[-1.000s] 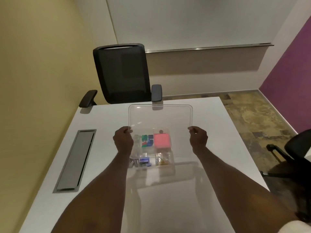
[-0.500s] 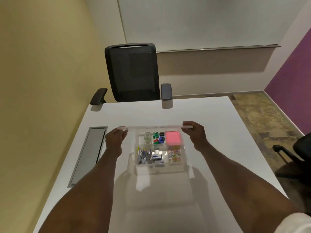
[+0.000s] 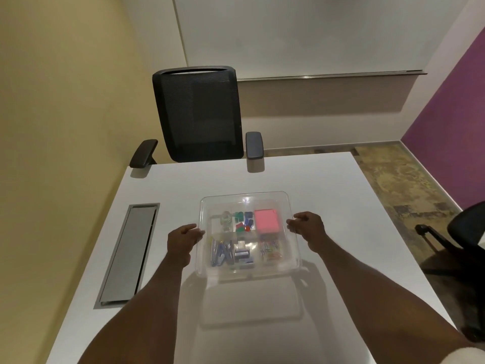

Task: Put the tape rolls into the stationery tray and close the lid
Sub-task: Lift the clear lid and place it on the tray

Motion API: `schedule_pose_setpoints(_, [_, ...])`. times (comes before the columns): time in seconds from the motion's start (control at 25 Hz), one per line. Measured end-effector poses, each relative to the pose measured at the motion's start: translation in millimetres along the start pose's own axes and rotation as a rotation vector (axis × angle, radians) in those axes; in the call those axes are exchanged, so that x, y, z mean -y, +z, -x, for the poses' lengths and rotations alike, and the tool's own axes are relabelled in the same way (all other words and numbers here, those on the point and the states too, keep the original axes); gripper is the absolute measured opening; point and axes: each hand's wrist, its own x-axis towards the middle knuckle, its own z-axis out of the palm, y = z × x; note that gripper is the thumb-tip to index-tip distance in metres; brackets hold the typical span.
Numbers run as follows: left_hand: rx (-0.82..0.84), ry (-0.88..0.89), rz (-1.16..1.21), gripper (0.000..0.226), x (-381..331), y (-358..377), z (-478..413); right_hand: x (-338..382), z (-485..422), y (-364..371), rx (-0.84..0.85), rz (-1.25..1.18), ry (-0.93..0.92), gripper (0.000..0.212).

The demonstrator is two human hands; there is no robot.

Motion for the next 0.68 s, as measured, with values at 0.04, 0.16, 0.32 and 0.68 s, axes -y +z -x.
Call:
schedule_pose_setpoints(0.04, [-0.006, 0.005, -0.05, 0.027, 4.8, 1.9, -1.5, -5.0, -2.1, 0.3, 0.0, 0.031, 0.015, 0.035])
schedule_pose_setpoints(0.16, [-0.113, 0.014, -0.264, 0.028, 20.8, 6.4, -8.4, -19.8, -9.1, 5.7, -0.033, 0.16, 0.034, 0.019])
schedule_pose_setpoints(0.32, [-0.212, 0.011, -0.385, 0.031, 34.9, 16.7, -22.1, -30.8, -22.8, 23.4, -0.193, 0.333, 0.038, 0.012])
schedule_pose_setpoints(0.68, [-0.278, 0.005, -0.539, 0.026, 45.8, 45.5, -65.3, -35.3, -70.3, 51.0, -0.238, 0.563, 0.074, 0.013])
